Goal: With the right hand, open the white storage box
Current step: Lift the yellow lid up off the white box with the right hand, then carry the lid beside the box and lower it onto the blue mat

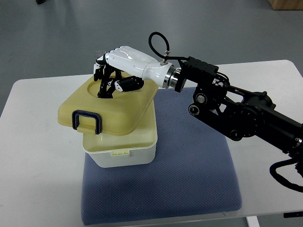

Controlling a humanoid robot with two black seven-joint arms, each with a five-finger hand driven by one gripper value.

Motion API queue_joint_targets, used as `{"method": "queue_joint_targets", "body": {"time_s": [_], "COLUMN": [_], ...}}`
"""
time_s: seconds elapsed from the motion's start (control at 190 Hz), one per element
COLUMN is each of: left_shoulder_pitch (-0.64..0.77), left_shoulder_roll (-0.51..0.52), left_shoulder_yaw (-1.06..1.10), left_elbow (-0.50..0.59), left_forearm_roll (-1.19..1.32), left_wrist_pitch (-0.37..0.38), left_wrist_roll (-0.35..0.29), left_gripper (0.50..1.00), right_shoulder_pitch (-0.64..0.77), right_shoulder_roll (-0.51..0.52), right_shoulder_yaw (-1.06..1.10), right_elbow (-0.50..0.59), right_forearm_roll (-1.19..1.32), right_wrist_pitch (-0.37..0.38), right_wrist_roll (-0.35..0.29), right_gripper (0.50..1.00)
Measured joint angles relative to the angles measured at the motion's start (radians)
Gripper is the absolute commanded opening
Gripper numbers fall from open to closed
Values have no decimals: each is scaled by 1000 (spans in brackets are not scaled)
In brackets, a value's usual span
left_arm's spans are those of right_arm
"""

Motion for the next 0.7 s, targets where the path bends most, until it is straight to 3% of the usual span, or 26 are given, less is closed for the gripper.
{"method": "queue_joint_targets", "body": {"time_s": [0.179,0.701], "left_shoulder_pitch": [0,0], "left_shoulder_roll": [0,0], "left_shoulder_yaw": [0,2], "left_elbow": [1,0], "left_forearm_roll": [0,1], "left_wrist_pitch": [0,-1], "left_wrist_roll": [0,0], "left_gripper": [1000,1000], "right_shoulder_pitch": [33,49], "right_shoulder_roll": [-72,-463], "right_shoulder_yaw": [34,42], "right_elbow": [35,125], "right_forearm_roll": [19,227], "right_wrist_pitch": [5,8], "right_wrist_roll": [2,49], "right_gripper": [500,500]}}
